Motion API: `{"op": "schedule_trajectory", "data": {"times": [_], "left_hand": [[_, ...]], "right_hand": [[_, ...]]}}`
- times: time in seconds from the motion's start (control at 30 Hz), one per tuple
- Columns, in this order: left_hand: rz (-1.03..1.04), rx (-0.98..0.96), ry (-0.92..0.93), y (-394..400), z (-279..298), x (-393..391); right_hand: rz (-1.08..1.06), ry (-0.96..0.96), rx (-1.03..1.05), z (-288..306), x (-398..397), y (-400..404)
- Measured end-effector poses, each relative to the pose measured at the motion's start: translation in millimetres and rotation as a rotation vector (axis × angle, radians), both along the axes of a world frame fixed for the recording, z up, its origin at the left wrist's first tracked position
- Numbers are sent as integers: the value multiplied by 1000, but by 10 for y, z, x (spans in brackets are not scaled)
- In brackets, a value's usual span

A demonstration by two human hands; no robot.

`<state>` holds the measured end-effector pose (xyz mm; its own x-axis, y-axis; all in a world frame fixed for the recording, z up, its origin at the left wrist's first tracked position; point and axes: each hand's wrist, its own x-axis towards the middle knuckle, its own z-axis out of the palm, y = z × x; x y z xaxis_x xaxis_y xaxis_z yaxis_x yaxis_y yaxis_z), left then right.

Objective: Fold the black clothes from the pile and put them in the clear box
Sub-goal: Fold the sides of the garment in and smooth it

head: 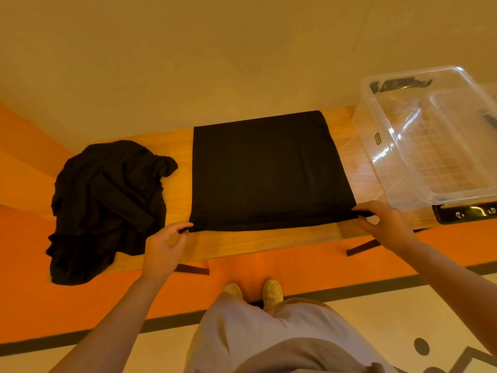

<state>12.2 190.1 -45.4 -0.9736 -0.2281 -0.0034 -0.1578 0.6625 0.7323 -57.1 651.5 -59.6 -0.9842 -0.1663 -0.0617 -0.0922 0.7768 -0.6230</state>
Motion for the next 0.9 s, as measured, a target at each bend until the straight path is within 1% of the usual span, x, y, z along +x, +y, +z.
{"op": "schedule_trajectory", "data": {"times": [0.1,0.17,0.27,0.33,0.43,0.5,0.6,0.73,0.9], "left_hand": [[16,39,24,-59,77,-61],[49,72,31,-110,111,-122],[68,104,42,-177,165,-175],[74,114,44,-209,214,-189],[100,201,60,-241,333,-212],[114,233,80,-251,442,-265],[92,215,117,-264,589,-351],[41,158,107,-285,686,-385],[-61,192,112,-223,774,-276]], "right_hand": [[2,23,20,57,-71,29],[-42,4,-37,112,-107,30],[-169,-89,-285,236,-137,-21],[-196,-62,-407,296,-156,-57],[-211,-9,-583,417,-179,-123],[-213,21,-651,514,-210,-167],[-203,79,-690,668,-281,-236],[-170,125,-678,837,-333,-296],[-85,155,-643,895,-328,-306]]}}
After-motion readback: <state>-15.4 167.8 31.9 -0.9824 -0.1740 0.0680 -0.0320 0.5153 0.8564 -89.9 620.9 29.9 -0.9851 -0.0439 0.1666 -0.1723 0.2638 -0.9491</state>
